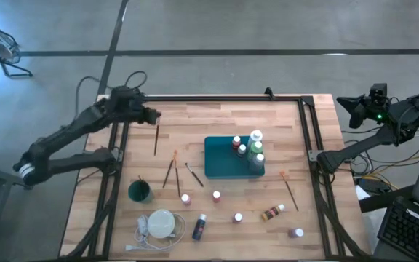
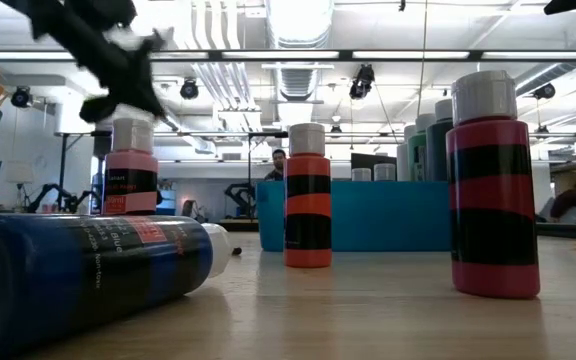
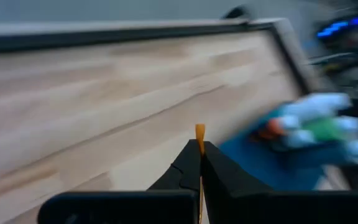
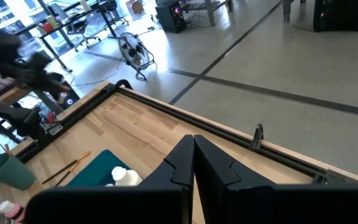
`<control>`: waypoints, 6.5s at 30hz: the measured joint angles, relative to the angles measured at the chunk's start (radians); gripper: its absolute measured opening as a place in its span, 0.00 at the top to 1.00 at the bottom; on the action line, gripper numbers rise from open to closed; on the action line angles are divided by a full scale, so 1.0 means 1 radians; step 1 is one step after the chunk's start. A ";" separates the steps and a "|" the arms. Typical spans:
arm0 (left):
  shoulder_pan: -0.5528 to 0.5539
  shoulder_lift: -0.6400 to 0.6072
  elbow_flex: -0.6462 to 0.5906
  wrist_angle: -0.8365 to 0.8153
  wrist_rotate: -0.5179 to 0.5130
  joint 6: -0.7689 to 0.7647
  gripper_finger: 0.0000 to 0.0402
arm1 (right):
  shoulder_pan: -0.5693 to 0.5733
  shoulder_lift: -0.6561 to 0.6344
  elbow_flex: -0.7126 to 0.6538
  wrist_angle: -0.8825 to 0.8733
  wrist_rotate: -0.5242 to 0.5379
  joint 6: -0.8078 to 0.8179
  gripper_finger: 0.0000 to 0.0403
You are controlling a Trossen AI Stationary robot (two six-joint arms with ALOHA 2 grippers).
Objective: Pick & Place Paint Supplies
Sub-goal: Put the gold paintbrush into the green cup
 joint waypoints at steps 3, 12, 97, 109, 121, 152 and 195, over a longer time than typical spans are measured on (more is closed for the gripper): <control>-0.091 -0.117 0.028 -0.001 -0.031 0.011 1.00 | 0.000 0.000 0.000 0.000 0.000 0.000 0.98; -0.460 -0.334 0.102 0.067 -0.183 0.149 1.00 | 0.000 0.000 0.000 0.000 0.000 0.000 0.98; -2.166 -0.165 -0.212 0.184 -1.753 -0.095 1.00 | 0.000 0.000 0.000 0.000 0.000 0.000 0.98; -2.166 -0.166 -0.346 0.192 -1.748 -0.141 1.00 | 0.000 0.000 0.000 0.000 0.000 0.000 0.98; -2.166 -0.164 -0.439 0.199 -1.690 -0.312 1.00 | 0.000 0.000 0.000 0.000 0.000 0.000 0.98; -2.165 -0.161 -0.545 0.198 -1.616 -0.482 0.98 | 0.000 0.000 0.000 0.000 0.000 0.000 0.98; -1.466 -0.071 0.142 0.390 -1.171 0.462 0.74 | 0.000 0.000 0.000 0.000 0.000 0.000 0.98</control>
